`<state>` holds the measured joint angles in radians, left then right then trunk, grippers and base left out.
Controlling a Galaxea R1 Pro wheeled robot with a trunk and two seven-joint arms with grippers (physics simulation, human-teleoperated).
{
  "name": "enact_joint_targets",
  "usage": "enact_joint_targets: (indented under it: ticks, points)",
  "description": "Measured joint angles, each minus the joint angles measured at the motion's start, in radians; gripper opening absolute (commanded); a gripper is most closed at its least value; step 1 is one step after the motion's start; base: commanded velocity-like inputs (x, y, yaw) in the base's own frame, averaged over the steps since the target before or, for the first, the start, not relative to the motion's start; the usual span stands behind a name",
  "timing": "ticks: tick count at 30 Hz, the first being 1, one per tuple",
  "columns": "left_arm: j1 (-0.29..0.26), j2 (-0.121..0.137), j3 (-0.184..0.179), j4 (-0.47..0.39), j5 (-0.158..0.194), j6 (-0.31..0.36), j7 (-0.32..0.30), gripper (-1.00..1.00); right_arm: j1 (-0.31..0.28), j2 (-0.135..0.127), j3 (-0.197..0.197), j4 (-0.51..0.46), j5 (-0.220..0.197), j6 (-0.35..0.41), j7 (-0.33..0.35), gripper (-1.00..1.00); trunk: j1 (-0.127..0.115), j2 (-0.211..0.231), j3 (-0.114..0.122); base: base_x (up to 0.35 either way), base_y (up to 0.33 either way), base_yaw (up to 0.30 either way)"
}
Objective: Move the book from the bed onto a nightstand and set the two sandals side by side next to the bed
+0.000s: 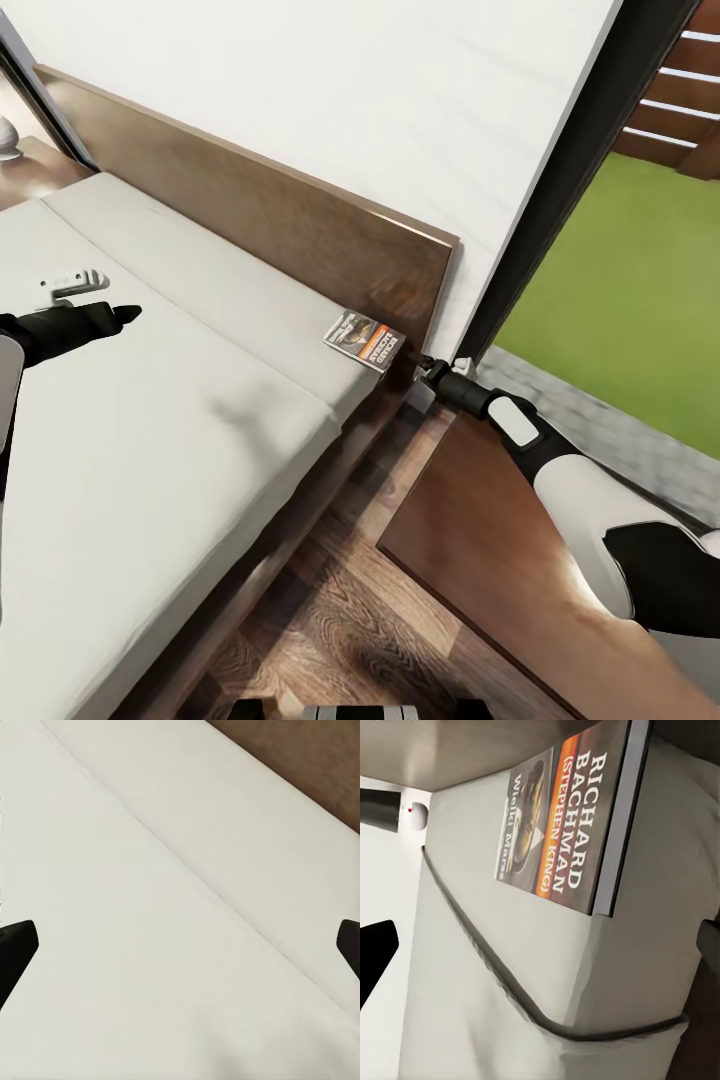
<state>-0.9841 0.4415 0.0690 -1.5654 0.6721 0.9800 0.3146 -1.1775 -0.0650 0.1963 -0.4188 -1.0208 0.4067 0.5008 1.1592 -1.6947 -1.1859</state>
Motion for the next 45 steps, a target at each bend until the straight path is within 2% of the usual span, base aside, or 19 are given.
enact_joint_targets:
  ticks: [27, 45]
  points:
    - [0.000, -0.001, 0.000, 0.000, 0.000, 0.000, 0.000, 1.00, 0.000, 0.000, -0.001, 0.000, -0.001, 0.000, 0.003, 1.00, 0.000, 0.000, 0.000, 0.045, 0.000, 0.001]
    - [0.000, -0.001, 0.000, 0.000, -0.001, 0.000, 0.000, 1.00, 0.000, 0.000, -0.001, 0.000, -0.001, 0.000, 0.004, 1.00, 0.000, 0.000, 0.000, 0.000, 0.000, 0.098]
